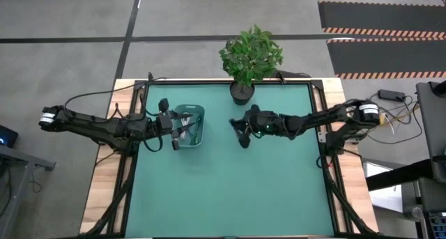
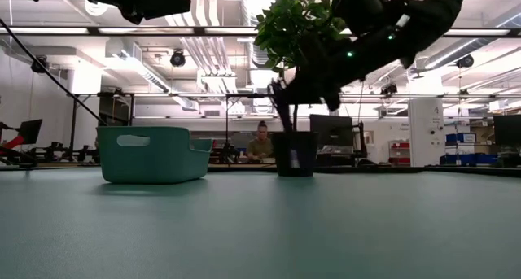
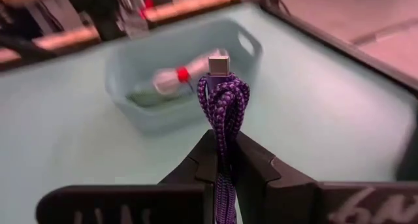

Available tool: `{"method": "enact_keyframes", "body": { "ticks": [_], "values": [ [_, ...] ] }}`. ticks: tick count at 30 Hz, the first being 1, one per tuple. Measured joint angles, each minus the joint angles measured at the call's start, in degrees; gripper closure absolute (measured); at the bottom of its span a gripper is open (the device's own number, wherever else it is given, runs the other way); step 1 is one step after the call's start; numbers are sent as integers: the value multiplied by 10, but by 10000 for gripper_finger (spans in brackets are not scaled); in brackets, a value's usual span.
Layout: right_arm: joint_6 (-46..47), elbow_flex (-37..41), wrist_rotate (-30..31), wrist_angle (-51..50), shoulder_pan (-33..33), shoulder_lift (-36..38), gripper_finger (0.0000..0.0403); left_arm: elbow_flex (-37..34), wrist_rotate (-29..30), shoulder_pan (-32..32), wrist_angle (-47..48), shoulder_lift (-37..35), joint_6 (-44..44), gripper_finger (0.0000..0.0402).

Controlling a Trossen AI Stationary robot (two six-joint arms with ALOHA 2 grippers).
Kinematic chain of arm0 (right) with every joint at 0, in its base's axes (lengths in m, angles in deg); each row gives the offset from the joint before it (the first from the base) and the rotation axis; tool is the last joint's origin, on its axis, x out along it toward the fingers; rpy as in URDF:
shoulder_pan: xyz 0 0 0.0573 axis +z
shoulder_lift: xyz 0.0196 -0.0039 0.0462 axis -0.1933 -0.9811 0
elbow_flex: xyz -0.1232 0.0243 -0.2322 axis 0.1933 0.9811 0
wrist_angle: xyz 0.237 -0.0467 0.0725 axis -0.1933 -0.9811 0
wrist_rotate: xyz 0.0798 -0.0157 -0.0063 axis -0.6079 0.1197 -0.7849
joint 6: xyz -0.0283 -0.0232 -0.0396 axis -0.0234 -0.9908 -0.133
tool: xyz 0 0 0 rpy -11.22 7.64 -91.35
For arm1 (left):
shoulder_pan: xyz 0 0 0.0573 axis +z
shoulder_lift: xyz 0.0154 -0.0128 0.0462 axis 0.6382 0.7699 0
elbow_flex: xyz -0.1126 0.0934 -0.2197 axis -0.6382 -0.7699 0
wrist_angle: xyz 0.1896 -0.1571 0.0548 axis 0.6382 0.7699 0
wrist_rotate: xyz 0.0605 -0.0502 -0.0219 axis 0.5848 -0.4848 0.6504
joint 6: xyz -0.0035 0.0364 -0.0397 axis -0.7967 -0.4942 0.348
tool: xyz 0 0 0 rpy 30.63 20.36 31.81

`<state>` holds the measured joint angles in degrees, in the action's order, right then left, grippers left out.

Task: Pick and place USB-C Cables
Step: Put the black violet charger cable into the green bin

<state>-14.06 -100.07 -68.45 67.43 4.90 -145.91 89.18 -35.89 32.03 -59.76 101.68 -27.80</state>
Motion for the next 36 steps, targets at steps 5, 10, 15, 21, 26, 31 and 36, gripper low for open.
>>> {"method": "enact_keyframes", "body": {
  "ticks": [5, 10, 15, 21, 26, 31, 36],
  "values": [
    [-25, -9, -2, 109, 2, -44, 383, 0, 1, 0, 0, -1, 0, 281],
    [-67, -36, -2, 149, 1, -71, 383, 0, 7, 0, 0, -2, 0, 281],
    [-111, -65, -7, 187, 1, -92, 383, 0, 7, 0, 0, -2, 0, 281],
    [-139, -91, -46, 263, 1, -126, 383, 0, 8, 0, 0, -2, 0, 281],
    [-148, -126, -83, 268, 1, -141, 383, 0, 8, 0, 1, 1, 5, 281],
    [-154, -155, -138, 270, 3, -138, 383, 0, -6, 0, 1, 16, 36, 281],
    [-175, -167, -143, 269, 7, -137, 383, -1, -26, 0, 1, 34, 54, 281]
  ]
}}
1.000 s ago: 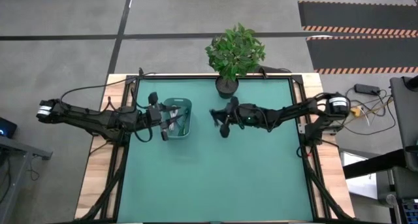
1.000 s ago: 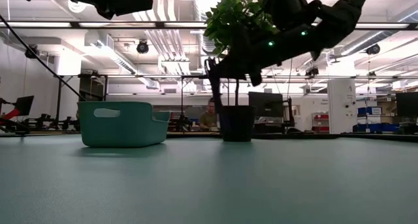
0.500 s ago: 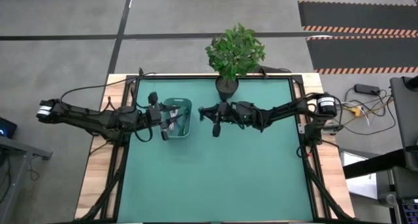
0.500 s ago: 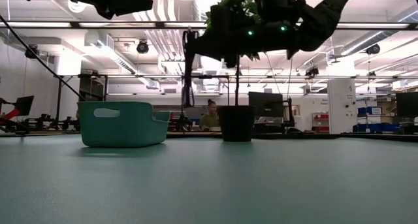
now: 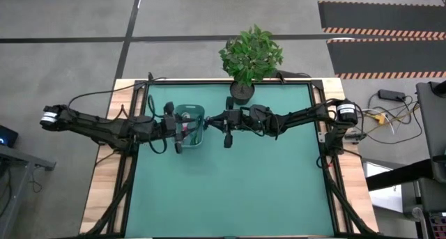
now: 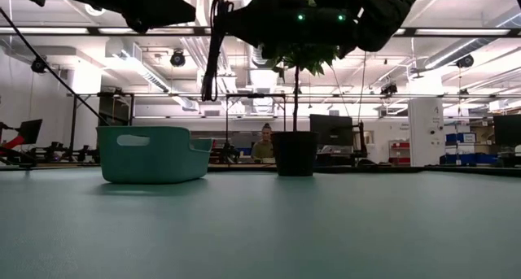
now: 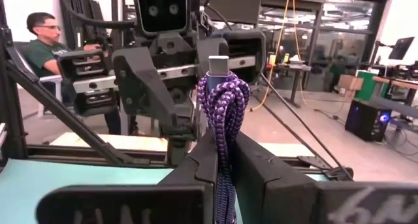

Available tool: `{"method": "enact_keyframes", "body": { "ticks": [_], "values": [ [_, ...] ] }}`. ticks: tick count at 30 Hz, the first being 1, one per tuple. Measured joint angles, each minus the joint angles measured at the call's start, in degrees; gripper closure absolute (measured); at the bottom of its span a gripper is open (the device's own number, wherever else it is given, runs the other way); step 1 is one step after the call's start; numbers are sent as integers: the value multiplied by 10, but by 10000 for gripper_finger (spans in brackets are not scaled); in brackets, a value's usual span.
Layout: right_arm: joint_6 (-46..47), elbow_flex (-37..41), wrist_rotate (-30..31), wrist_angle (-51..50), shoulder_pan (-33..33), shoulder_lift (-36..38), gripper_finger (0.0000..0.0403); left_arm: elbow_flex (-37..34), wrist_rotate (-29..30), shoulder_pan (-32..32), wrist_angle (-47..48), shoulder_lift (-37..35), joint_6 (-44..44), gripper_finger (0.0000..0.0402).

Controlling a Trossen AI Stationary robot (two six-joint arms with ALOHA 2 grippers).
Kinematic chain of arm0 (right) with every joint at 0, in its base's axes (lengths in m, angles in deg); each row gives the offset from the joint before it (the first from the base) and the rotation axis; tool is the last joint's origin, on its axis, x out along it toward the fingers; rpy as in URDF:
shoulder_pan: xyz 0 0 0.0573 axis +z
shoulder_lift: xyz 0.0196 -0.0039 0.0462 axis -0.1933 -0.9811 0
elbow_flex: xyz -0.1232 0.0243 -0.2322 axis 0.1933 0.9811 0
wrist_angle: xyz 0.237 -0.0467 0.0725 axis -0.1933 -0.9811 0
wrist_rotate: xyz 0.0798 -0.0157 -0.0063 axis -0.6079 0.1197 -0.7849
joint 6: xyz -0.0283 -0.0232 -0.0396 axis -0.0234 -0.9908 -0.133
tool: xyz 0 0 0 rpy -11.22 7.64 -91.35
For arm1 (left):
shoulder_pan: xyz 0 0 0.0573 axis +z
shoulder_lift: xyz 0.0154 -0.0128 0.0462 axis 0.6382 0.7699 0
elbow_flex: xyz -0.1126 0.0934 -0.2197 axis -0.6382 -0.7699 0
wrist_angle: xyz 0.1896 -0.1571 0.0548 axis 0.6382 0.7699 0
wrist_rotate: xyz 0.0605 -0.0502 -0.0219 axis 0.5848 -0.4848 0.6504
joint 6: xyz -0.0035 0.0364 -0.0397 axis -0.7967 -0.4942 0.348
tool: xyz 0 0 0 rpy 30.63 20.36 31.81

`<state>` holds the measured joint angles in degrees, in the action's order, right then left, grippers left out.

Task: Pick and place USB-C Cables
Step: Put the black violet charger cable into the green bin

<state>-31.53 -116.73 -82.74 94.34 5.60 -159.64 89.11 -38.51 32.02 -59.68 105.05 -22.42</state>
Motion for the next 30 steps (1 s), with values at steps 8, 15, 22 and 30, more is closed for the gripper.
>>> {"method": "enact_keyframes", "body": {
  "ticks": [8, 15, 22, 30],
  "values": [
    [-2, -9, -34, 0, 2, 1, 383, 0, -6, 0, 0, 24, 22, 281],
    [-27, -29, -44, 0, 7, 1, 383, 3, -7, 1, -3, 41, 38, 281],
    [-30, -51, -52, -1, 10, 1, 383, 3, 3, 2, -34, 57, 36, 281],
    [-30, -63, -54, -3, 12, 0, 383, 3, 4, 3, -46, 68, 13, 286]
  ]
}}
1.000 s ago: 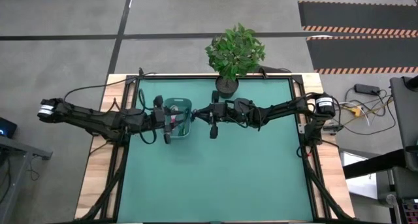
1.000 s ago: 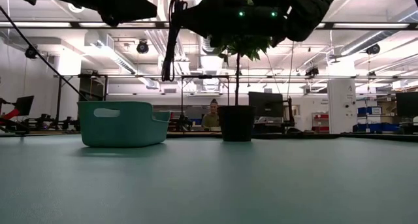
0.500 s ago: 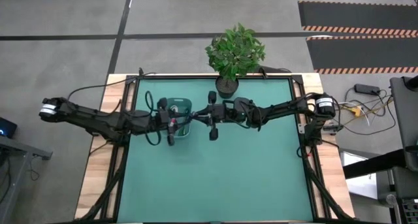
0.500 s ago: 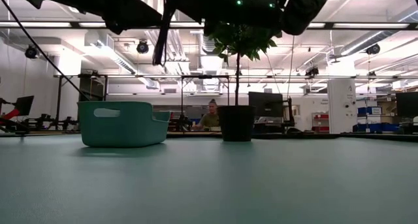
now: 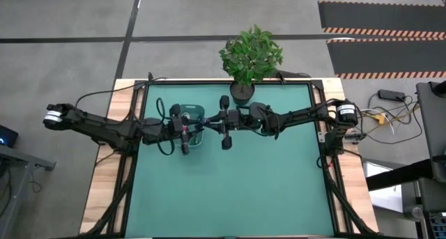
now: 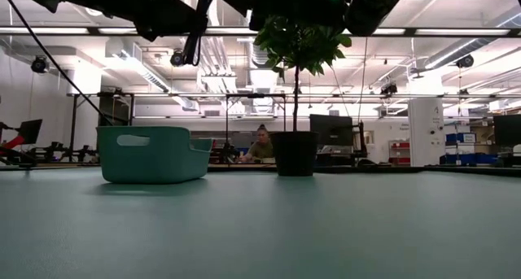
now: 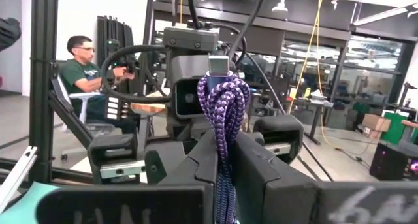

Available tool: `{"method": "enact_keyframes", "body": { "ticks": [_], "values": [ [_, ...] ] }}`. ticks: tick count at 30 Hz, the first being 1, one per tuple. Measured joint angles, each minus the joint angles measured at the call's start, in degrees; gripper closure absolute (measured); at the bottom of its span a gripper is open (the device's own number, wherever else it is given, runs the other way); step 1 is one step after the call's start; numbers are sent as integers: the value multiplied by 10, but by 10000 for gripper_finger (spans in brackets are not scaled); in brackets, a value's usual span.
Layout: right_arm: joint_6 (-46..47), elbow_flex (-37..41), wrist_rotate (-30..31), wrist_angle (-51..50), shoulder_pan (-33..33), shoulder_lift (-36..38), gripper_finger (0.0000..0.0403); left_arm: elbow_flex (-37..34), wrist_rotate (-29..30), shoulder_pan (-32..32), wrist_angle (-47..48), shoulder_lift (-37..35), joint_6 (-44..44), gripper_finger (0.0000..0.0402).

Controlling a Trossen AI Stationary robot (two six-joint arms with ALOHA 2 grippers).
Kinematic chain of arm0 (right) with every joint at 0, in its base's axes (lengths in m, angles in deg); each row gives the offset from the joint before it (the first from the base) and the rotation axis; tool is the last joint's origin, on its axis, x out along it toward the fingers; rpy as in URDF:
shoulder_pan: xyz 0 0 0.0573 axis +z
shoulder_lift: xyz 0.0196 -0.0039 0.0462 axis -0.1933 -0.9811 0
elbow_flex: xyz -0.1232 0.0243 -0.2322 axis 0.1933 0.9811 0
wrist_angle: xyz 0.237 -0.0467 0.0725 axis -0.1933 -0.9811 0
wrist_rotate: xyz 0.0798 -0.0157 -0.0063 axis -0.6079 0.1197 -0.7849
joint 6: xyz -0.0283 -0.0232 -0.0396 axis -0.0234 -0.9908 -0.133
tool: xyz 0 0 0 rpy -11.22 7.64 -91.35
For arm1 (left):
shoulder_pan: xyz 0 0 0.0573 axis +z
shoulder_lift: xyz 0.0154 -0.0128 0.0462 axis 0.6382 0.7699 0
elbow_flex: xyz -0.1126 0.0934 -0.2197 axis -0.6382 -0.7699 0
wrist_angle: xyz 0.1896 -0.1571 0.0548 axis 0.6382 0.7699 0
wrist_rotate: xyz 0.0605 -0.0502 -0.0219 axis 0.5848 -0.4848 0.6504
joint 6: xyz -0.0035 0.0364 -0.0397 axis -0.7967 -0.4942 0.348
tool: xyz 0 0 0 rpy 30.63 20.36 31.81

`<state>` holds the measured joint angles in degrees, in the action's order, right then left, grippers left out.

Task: Pick and place USB-C Cables
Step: Put the black violet charger cable into the green bin

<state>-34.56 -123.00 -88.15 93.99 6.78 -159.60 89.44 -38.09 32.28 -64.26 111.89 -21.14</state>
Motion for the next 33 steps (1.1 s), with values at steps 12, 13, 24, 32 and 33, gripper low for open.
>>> {"method": "enact_keyframes", "body": {
  "ticks": [12, 13, 24, 32, 33],
  "values": [
    [10, 2, 2, -2, 0, -1, 350, 0, 1, 2, 0, 2, -7, 384],
    [15, 2, 2, -2, 0, -1, 339, 0, 1, 2, 0, 2, -7, 382],
    [32, 2, 2, -66, -3, 31, 228, 0, 24, 2, 5, 4, 19, 384],
    [19, 3, 7, -253, -4, 125, 216, 0, 76, 3, 39, 5, 94, 384],
    [15, 4, 14, -280, -3, 139, 217, 0, 80, 3, 44, 5, 109, 384]
  ]
}}
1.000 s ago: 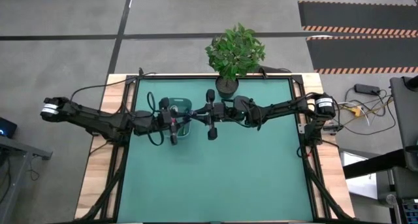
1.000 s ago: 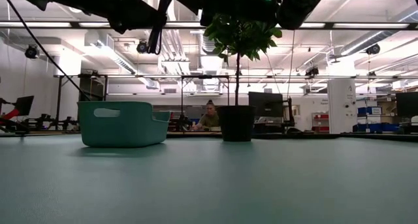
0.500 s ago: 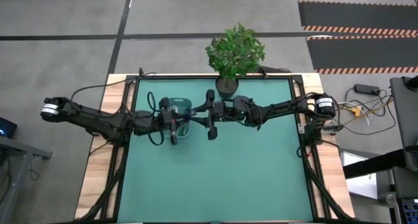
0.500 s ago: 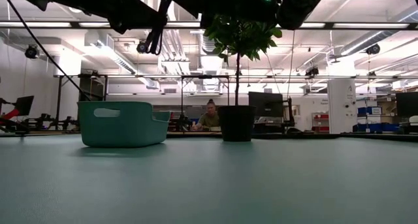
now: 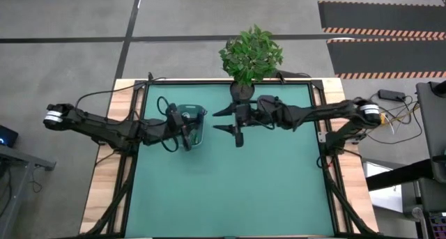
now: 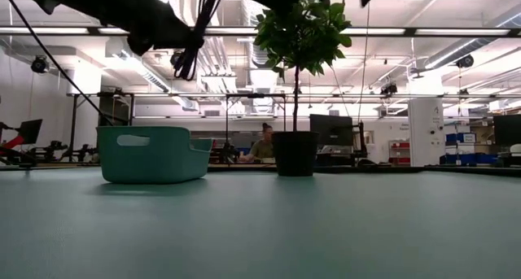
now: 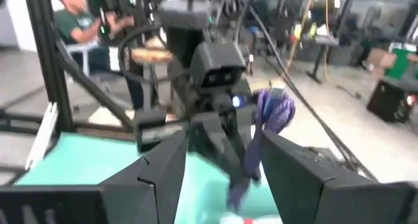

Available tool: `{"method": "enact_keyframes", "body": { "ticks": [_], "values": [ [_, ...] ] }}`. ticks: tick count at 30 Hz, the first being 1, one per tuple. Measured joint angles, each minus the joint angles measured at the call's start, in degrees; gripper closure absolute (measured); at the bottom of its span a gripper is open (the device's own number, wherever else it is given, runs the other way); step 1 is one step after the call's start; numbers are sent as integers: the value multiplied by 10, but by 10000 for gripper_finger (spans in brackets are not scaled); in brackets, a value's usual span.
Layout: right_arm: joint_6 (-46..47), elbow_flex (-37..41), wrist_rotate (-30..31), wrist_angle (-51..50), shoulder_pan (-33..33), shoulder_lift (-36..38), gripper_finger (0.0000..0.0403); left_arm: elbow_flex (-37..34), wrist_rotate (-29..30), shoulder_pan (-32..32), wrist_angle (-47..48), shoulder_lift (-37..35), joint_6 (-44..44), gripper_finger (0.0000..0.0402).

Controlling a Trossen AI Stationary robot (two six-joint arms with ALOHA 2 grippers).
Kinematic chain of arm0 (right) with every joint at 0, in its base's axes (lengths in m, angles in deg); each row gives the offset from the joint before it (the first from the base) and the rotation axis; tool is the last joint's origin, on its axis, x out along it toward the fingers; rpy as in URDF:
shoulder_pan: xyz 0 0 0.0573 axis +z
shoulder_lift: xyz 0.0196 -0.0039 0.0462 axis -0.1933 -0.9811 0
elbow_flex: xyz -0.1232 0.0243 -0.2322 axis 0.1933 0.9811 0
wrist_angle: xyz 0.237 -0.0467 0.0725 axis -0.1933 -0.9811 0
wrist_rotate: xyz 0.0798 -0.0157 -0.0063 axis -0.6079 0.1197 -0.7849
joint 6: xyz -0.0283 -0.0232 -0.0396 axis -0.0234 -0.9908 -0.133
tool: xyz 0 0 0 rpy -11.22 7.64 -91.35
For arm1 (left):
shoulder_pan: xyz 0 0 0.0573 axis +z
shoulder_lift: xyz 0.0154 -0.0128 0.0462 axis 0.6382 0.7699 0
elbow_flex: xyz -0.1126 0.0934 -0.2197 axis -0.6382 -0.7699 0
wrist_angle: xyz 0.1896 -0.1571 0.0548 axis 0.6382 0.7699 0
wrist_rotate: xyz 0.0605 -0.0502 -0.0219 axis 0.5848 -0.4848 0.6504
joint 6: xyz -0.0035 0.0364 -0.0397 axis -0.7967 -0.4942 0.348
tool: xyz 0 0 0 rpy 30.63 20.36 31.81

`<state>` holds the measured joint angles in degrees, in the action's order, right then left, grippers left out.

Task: Pick and place USB-C Cables
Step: Put the black violet charger cable into the green bin

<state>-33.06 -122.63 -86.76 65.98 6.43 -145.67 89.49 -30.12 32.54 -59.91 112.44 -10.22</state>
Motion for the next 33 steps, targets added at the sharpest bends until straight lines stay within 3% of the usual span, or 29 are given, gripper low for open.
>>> {"method": "enact_keyframes", "body": {
  "ticks": [5, 14, 26, 33],
  "values": [
    [-12, 36, 39, -88, 11, 72, 226, 0, 27, 0, 31, 8, 88, 384],
    [-8, 137, 70, -154, 27, 186, 239, 26, 54, 1, 138, 31, 249, 385],
    [4, 242, 79, -152, 27, 281, 256, 158, 46, 27, 451, 110, 461, 385],
    [0, 281, 79, -164, 27, 328, 266, 233, 2, 31, 536, 162, 512, 385]
  ]
}}
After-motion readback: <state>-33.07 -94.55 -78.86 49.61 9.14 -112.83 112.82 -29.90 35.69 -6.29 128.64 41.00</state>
